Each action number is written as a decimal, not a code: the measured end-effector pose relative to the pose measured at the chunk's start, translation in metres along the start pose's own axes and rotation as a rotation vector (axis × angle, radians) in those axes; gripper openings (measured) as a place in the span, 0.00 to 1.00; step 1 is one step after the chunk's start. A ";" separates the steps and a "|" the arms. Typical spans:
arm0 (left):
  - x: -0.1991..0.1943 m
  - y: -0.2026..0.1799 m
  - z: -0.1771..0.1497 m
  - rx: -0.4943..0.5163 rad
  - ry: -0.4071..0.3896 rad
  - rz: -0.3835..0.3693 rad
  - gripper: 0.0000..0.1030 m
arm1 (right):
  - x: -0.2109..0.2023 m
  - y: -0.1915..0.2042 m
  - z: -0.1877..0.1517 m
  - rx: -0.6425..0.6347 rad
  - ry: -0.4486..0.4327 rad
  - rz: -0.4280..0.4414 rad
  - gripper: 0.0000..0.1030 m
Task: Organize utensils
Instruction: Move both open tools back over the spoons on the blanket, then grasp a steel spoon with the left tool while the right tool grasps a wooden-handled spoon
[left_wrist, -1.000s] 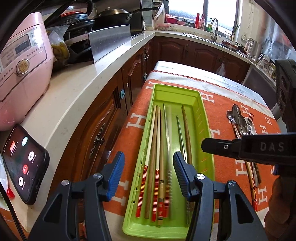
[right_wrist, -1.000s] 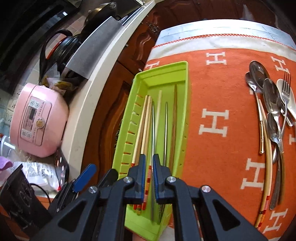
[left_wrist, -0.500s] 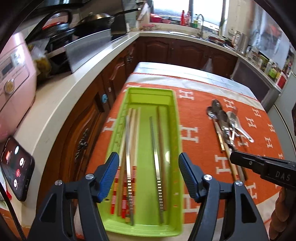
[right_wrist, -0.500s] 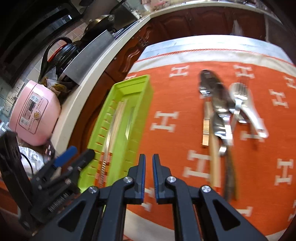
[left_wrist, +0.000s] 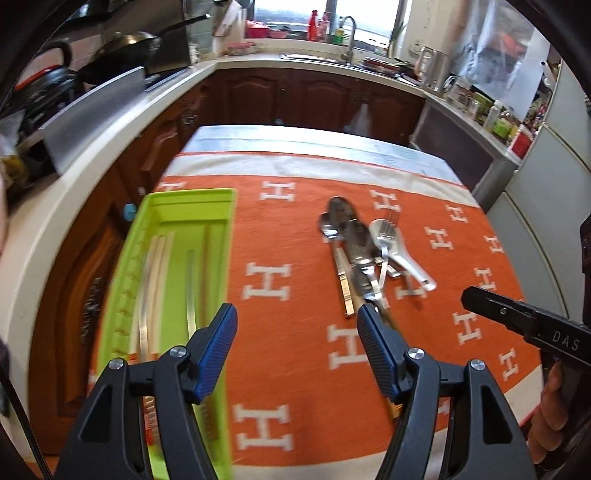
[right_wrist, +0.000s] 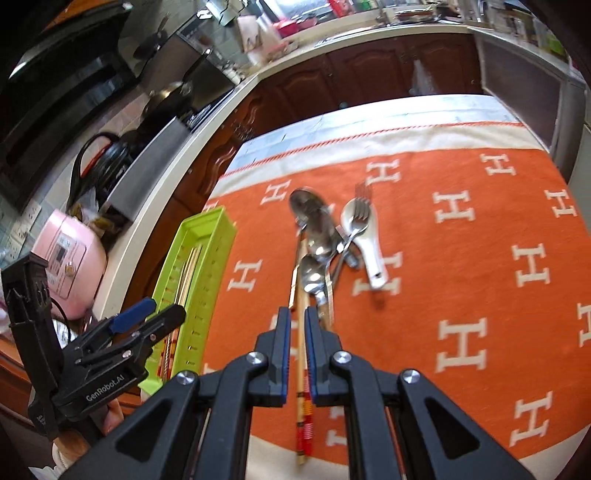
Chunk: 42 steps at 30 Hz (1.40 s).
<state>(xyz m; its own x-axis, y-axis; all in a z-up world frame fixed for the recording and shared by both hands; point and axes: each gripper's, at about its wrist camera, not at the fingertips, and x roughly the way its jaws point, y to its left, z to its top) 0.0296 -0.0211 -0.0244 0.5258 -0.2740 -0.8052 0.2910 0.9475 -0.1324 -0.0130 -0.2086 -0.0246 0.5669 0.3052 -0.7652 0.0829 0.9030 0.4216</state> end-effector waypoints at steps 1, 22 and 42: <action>0.004 -0.004 0.003 -0.003 0.008 -0.017 0.64 | -0.001 -0.004 0.002 0.006 -0.007 -0.001 0.07; 0.084 -0.011 -0.001 -0.089 0.187 -0.128 0.14 | 0.072 0.004 -0.013 -0.234 0.095 -0.046 0.22; 0.084 -0.004 0.010 -0.096 0.169 -0.131 0.14 | 0.079 0.006 -0.016 -0.296 0.060 -0.116 0.06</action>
<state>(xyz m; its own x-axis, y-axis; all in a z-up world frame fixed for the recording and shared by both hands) 0.0809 -0.0491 -0.0852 0.3444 -0.3720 -0.8620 0.2667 0.9191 -0.2901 0.0197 -0.1742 -0.0901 0.5171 0.2044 -0.8312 -0.1029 0.9789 0.1767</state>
